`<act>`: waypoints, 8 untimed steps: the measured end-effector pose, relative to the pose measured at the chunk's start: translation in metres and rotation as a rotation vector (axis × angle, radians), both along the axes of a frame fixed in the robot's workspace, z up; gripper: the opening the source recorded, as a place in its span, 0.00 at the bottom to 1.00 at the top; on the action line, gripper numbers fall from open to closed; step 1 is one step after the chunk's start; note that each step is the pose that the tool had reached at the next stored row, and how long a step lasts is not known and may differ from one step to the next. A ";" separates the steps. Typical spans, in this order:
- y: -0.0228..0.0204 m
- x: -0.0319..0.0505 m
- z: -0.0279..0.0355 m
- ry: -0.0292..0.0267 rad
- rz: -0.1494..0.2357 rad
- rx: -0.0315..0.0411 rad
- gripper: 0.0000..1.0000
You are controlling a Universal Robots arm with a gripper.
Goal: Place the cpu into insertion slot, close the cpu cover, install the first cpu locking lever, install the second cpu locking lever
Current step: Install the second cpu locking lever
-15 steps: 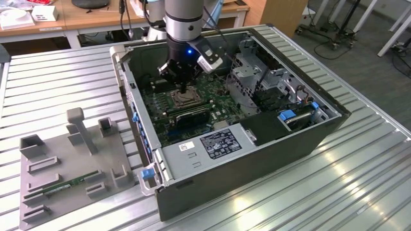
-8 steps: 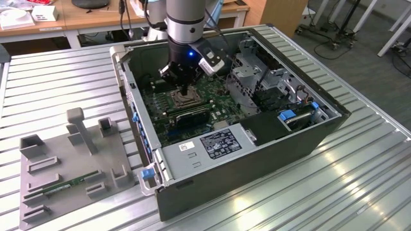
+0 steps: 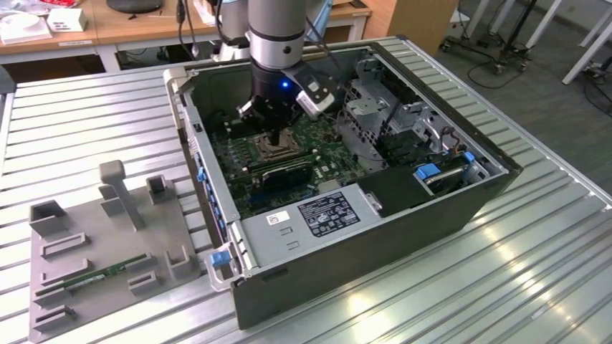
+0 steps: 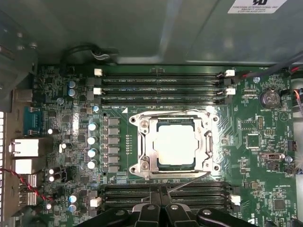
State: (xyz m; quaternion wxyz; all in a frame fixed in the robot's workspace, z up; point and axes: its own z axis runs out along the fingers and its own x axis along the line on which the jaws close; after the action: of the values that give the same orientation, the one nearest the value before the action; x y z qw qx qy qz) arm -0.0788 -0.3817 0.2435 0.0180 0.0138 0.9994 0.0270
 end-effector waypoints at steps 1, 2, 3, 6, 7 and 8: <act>-0.0001 -0.0003 -0.0010 0.0001 0.000 -0.0002 0.11; -0.0001 -0.0009 -0.0025 0.0001 0.000 -0.0002 0.11; -0.0001 -0.0016 -0.0042 0.0001 0.000 -0.0002 0.11; -0.0001 -0.0043 -0.0097 0.0001 0.000 -0.0002 0.11; -0.0001 -0.0052 -0.0115 0.0001 0.000 -0.0002 0.11; -0.0001 -0.0062 -0.0133 0.0000 0.000 -0.0002 0.11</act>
State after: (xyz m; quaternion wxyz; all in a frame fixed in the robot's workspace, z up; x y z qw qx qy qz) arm -0.0851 -0.3817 0.2301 0.0180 0.0138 0.9994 0.0269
